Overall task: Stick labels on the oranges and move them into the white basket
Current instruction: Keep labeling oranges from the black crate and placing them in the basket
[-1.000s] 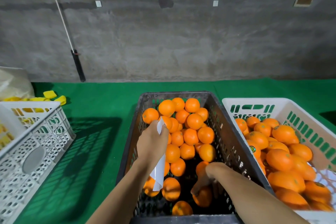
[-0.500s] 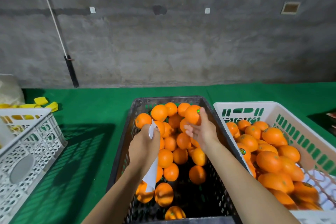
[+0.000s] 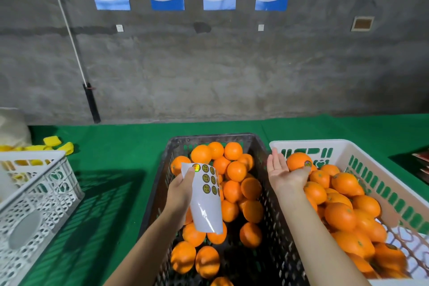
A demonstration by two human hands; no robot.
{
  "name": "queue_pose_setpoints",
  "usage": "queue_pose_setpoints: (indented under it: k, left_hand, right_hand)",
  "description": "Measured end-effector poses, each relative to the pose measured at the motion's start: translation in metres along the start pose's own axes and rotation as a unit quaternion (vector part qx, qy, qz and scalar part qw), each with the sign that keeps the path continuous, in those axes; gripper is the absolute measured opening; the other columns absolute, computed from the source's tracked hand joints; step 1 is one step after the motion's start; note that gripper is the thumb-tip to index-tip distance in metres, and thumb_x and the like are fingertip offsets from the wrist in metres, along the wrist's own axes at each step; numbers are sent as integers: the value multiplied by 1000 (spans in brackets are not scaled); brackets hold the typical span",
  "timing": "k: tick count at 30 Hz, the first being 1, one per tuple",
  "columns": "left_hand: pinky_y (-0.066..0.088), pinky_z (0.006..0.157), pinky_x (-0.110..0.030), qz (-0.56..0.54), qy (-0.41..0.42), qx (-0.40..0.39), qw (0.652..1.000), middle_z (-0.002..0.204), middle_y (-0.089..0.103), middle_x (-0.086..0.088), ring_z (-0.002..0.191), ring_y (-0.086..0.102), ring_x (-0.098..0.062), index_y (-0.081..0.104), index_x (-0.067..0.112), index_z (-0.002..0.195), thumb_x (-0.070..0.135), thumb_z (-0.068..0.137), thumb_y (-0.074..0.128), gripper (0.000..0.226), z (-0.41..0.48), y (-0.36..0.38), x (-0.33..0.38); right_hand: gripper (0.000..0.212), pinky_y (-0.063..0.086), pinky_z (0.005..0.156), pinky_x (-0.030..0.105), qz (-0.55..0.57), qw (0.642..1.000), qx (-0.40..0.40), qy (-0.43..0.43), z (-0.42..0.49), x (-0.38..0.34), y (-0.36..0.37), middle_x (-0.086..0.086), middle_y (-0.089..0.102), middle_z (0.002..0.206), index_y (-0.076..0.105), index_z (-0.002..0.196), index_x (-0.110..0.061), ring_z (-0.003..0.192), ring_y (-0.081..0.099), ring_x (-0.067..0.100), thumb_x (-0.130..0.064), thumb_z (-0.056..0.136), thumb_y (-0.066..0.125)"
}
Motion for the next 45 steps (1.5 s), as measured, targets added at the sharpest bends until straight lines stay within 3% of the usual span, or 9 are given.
queue_pose_setpoints:
  k: [3,6,11,14,23,28,36,39,45]
  left_hand:
    - [58,57,-26,-8,-11,-13,1000,97,78,-4,85,76,-23,71,18,110,41,103,50,33,1,1,-1]
    - [59,62,-30,1,-4,-28,1000,100,77,-4,88,75,-25,71,19,113,39,101,54,29,0,3,0]
    - [58,59,-27,31,10,-24,999,93,78,-7,82,75,-26,74,17,103,36,98,61,24,0,2,0]
    - [56,59,-25,57,21,-11,998,85,75,-10,75,72,-24,75,10,92,36,96,64,29,2,1,1]
    - [48,63,-26,68,-6,-15,998,79,74,-4,65,67,-11,77,15,77,38,94,65,31,3,4,-4]
    - [34,58,-33,101,12,13,995,68,46,-15,63,39,-21,51,12,56,25,95,59,42,3,0,-1]
    - [38,62,-31,141,59,-32,988,67,61,-13,65,48,-16,71,17,61,14,99,52,42,0,11,6]
    - [38,62,-31,174,84,-36,980,75,66,-19,63,50,-14,76,20,70,17,98,54,36,-3,12,11]
    - [29,60,-35,186,97,-29,977,67,48,-26,60,37,-17,64,-9,79,18,96,57,33,-4,10,14]
  right_hand:
    - [78,48,99,44,-62,998,7,-24,0,3,-2,17,51,144,31,153,-7,123,59,35,-64,101,29]
    - [43,52,75,38,-345,932,1,-109,-10,13,1,10,66,118,49,138,-11,90,68,27,-36,104,40]
    - [9,47,69,18,-749,520,-267,-311,-54,78,34,-16,65,94,68,100,-31,86,60,3,-30,96,60]
    - [31,39,77,8,-783,388,-364,-321,-70,114,25,-19,57,111,64,125,-30,98,52,-1,-44,98,58]
    - [40,42,86,12,-792,411,-358,-276,-64,115,19,-18,59,123,62,134,-30,102,48,-6,-39,96,64]
    - [36,47,79,13,-775,451,-347,-275,-63,114,16,-19,65,110,68,127,-27,94,56,-4,-37,93,69]
    - [27,49,67,19,-768,480,-331,-266,-58,112,13,-9,75,98,77,115,-24,84,62,0,-38,92,69]
    - [19,51,62,42,-752,499,-346,-258,-58,114,13,-3,74,85,78,102,-33,77,63,11,-43,92,66]
    - [21,47,61,49,-740,512,-361,-243,-59,115,12,4,72,79,77,95,-33,71,61,19,-46,92,60]
Point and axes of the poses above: each hand's wrist, its own z-axis towards the middle knuckle, its own y-axis out of the palm, x = y × z, the point moved 8 cm from there along z, towards the middle knuckle
